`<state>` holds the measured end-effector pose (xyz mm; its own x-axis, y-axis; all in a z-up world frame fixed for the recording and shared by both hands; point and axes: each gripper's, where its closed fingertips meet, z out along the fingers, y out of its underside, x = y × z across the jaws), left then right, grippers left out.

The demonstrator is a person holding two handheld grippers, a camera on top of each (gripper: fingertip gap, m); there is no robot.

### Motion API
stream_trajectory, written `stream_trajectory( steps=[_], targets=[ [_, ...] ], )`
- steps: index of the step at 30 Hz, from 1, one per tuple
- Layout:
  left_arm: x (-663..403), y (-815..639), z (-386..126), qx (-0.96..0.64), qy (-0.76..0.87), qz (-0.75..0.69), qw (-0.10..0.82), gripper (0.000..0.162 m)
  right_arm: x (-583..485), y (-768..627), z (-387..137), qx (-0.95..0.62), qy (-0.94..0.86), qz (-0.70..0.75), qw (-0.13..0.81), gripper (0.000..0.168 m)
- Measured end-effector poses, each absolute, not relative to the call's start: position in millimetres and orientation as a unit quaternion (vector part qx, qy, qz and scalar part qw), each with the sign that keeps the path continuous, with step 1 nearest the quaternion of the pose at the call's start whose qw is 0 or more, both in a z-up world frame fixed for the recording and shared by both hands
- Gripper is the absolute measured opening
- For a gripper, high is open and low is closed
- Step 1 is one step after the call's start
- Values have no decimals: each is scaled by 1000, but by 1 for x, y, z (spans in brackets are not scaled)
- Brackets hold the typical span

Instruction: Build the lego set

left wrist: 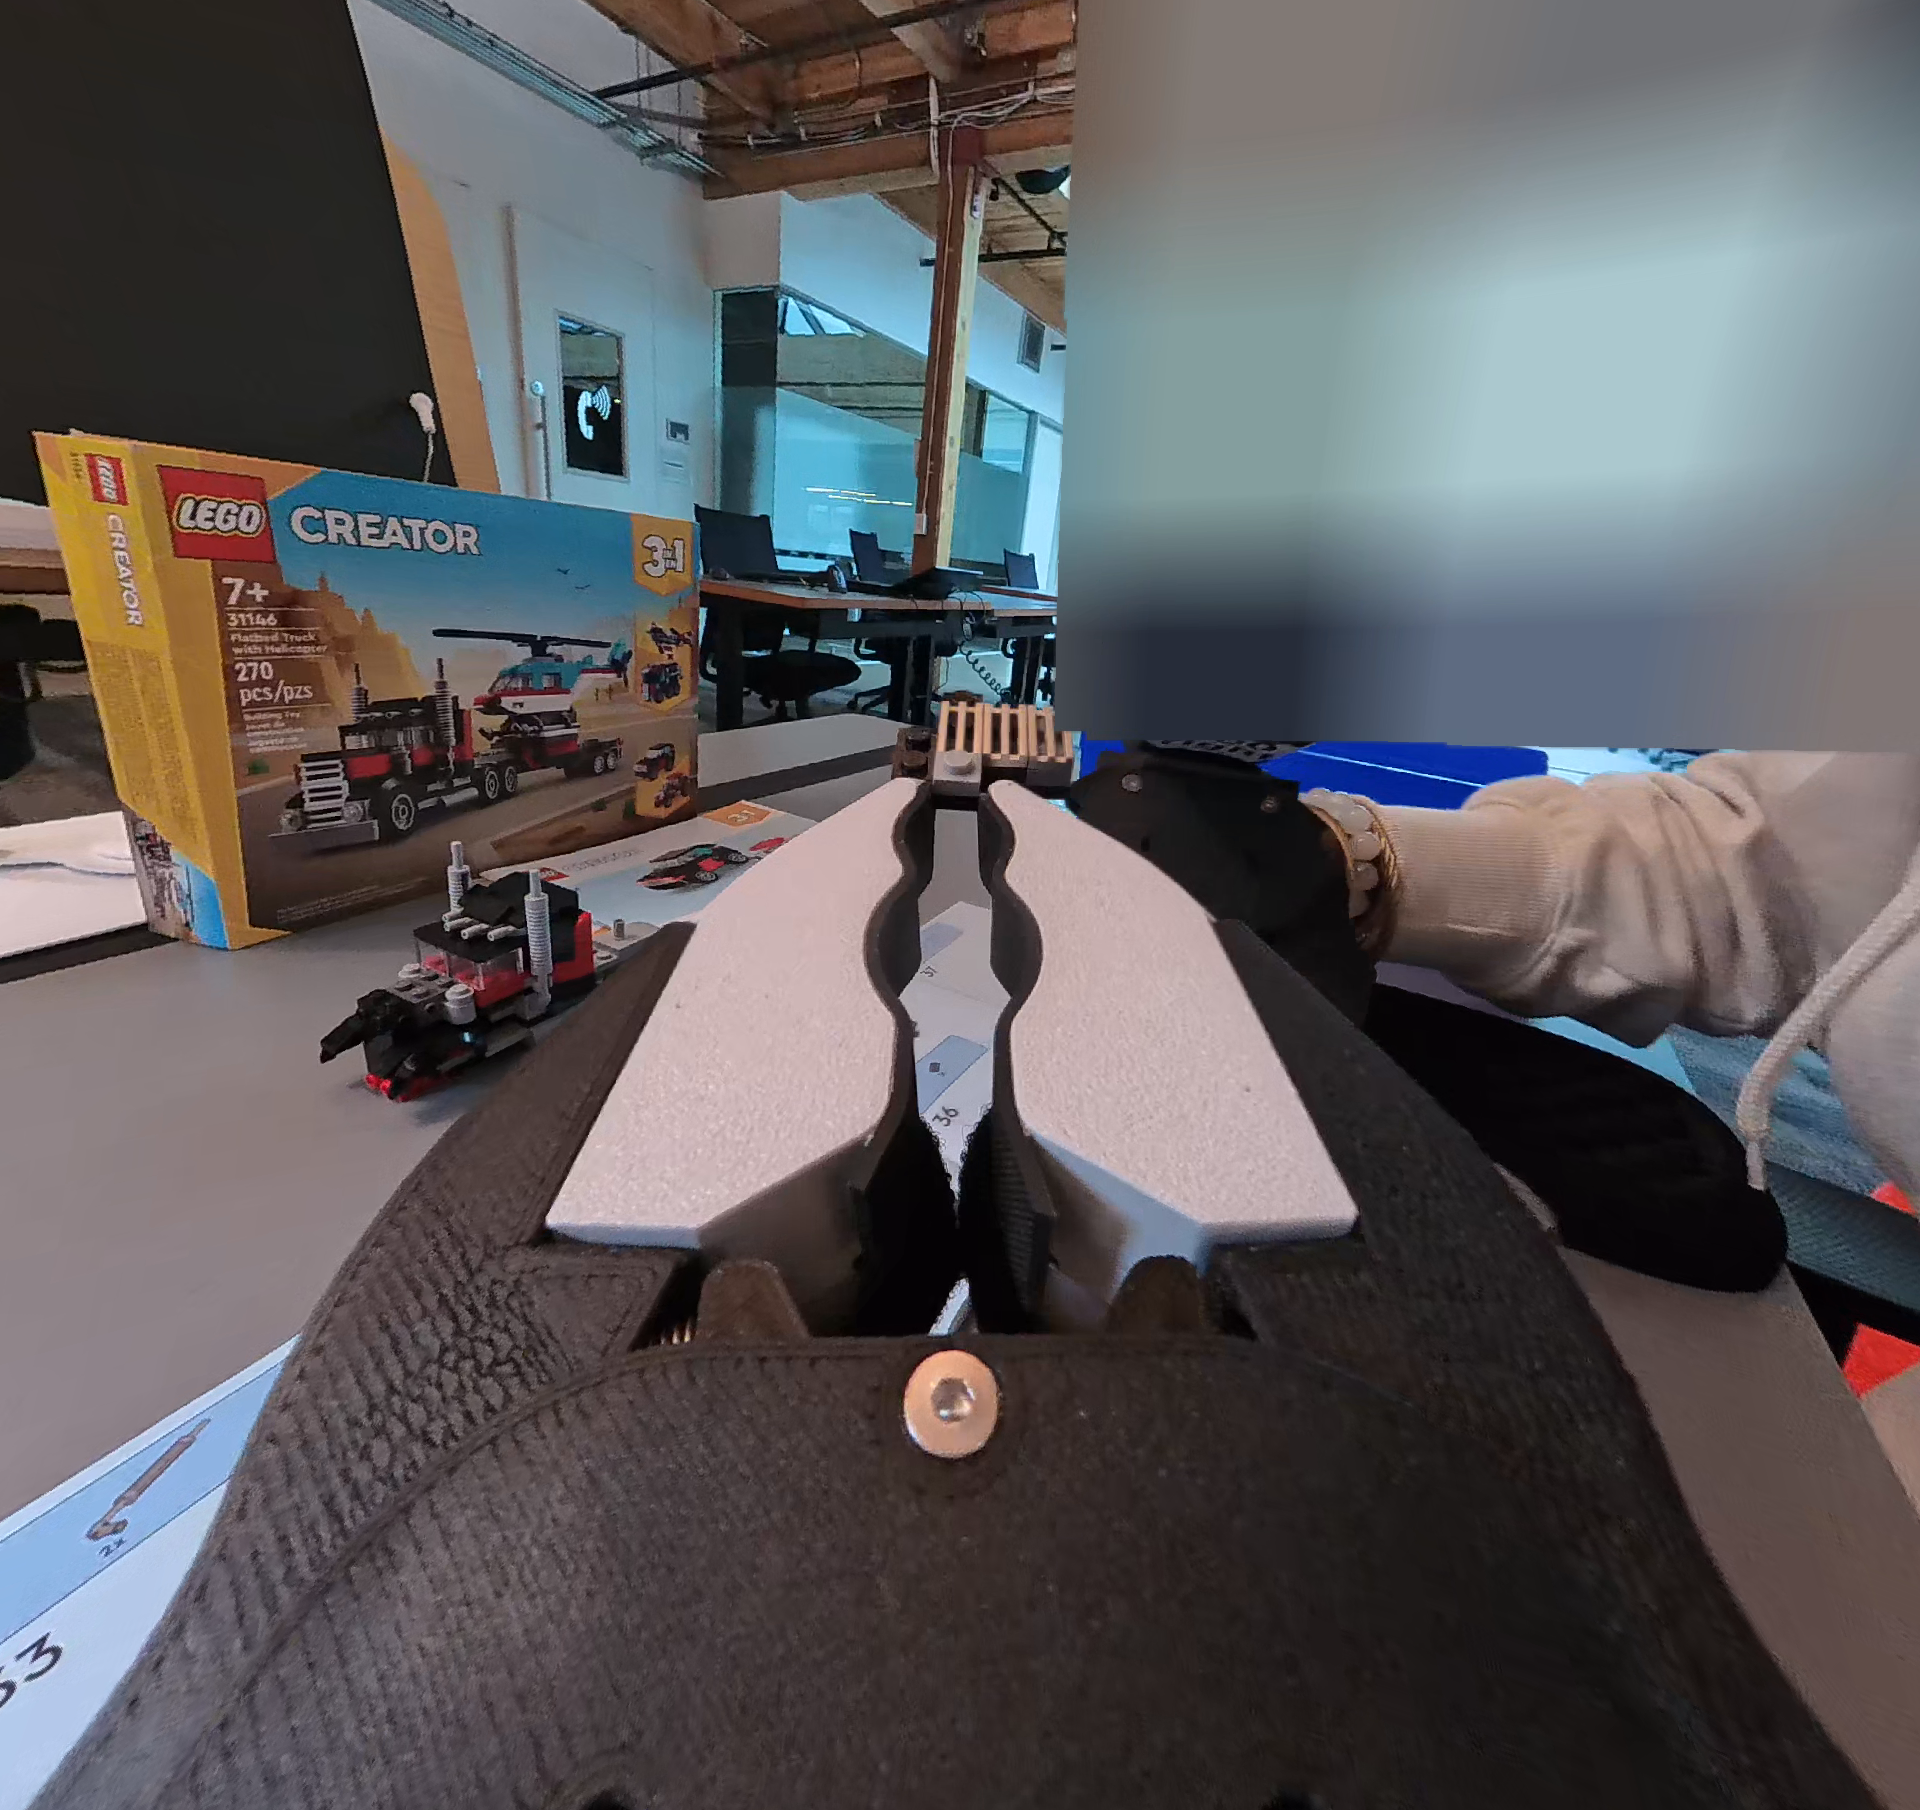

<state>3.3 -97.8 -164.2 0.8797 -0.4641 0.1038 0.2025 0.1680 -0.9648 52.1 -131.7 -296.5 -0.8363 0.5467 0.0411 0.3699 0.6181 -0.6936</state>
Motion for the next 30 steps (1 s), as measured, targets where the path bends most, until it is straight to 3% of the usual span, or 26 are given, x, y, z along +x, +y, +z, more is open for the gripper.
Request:
stream_trajectory(
  steps=[15, 30],
  targets=[
    [6, -99, -165, -606, 118, -234, 751, 8, 48, -131, -300, -231, -901, 342, 135, 14],
    [5, -100, -164, -598, 115, -245, 754, 8, 51, -133, -297, -105, -932, 342, 48, 22]
  ],
)
